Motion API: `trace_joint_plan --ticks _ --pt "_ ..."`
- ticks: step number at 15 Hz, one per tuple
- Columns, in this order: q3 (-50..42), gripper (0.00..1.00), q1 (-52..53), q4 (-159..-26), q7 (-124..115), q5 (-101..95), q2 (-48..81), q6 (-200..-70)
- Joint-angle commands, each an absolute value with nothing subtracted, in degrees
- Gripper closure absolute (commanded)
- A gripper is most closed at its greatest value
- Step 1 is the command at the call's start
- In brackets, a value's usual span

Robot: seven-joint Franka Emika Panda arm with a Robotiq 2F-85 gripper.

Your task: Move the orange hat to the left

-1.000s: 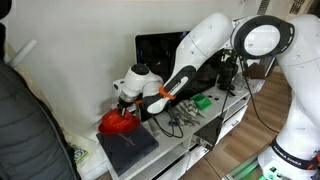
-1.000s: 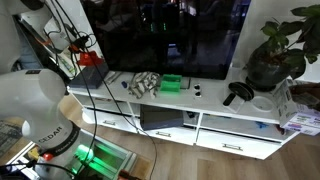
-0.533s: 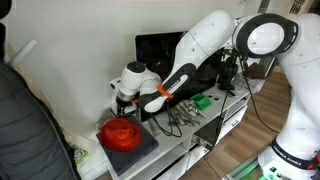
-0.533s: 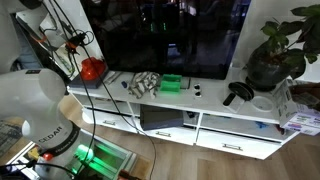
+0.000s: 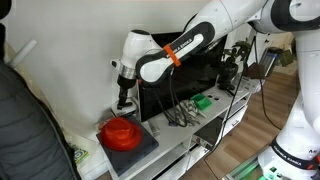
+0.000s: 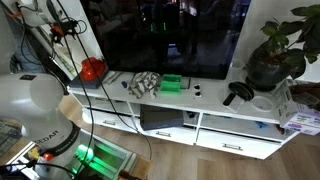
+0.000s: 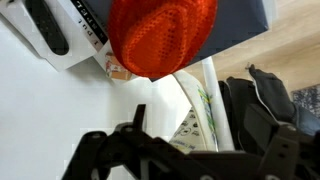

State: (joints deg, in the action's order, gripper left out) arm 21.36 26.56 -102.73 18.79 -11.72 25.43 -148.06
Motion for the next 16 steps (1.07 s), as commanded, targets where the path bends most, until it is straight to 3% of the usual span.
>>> trace_joint_plan --ticks 1,5,11,14,15,16 --pt "28.64 0.00 19.37 -108.60 25.92 -0.22 17.65 -142.42" --pt "31.10 0.00 17.00 -110.67 30.63 9.47 10.65 -131.37" --pt "26.90 0.00 19.25 -116.75 18.88 9.62 -2.18 -108.23" --pt "24.93 0.00 19.35 -122.94 12.30 8.37 -9.75 -104.48" --pt "25.20 0.00 20.19 -116.97 15.46 7.62 -2.83 -105.36" --pt "24.68 0.00 20.15 -118.80 14.21 7.57 -4.94 -104.79"
